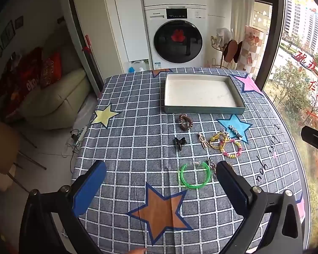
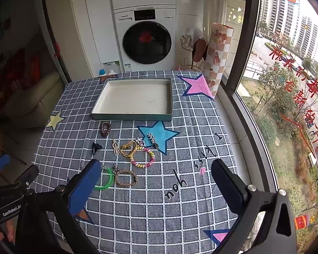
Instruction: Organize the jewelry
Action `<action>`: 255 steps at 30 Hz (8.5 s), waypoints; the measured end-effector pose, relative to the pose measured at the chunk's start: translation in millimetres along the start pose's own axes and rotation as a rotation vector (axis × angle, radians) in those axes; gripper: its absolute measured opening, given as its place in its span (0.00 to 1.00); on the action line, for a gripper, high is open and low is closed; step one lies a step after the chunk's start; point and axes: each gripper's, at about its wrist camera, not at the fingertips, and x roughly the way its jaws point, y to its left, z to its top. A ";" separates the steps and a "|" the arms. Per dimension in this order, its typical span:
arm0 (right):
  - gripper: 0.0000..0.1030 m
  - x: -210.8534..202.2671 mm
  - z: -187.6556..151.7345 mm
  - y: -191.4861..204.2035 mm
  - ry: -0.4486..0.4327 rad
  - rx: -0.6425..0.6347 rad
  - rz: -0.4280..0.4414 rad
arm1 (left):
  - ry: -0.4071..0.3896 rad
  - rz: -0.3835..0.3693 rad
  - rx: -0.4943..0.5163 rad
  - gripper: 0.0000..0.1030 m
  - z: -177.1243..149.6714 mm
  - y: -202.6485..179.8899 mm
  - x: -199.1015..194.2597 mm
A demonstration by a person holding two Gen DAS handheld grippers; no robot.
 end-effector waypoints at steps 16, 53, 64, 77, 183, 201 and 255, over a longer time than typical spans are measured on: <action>1.00 -3.4 0.1 4.4 -0.005 -0.003 0.008 | -0.035 0.010 -0.005 1.00 -3.0 4.4 -3.0; 1.00 -7.2 -3.4 6.3 -0.019 -0.004 0.013 | -0.033 0.001 0.000 1.00 -8.1 5.2 -4.5; 1.00 -8.4 -4.2 7.0 -0.019 -0.001 0.013 | -0.029 0.001 0.002 1.00 -8.0 6.4 -4.5; 1.00 -8.3 -5.0 7.3 -0.017 -0.001 0.012 | -0.024 -0.002 0.005 1.00 -8.4 8.0 -4.1; 0.07 184.5 58.0 29.4 0.350 0.165 0.165 | 0.264 -0.319 0.053 0.18 72.6 -16.4 198.6; 0.07 283.1 150.3 -19.7 0.320 0.112 0.212 | 0.188 -0.226 0.018 0.18 165.8 -32.8 266.8; 0.78 231.6 101.0 -34.9 0.303 0.204 0.277 | 0.180 -0.039 0.062 1.00 76.9 5.7 214.2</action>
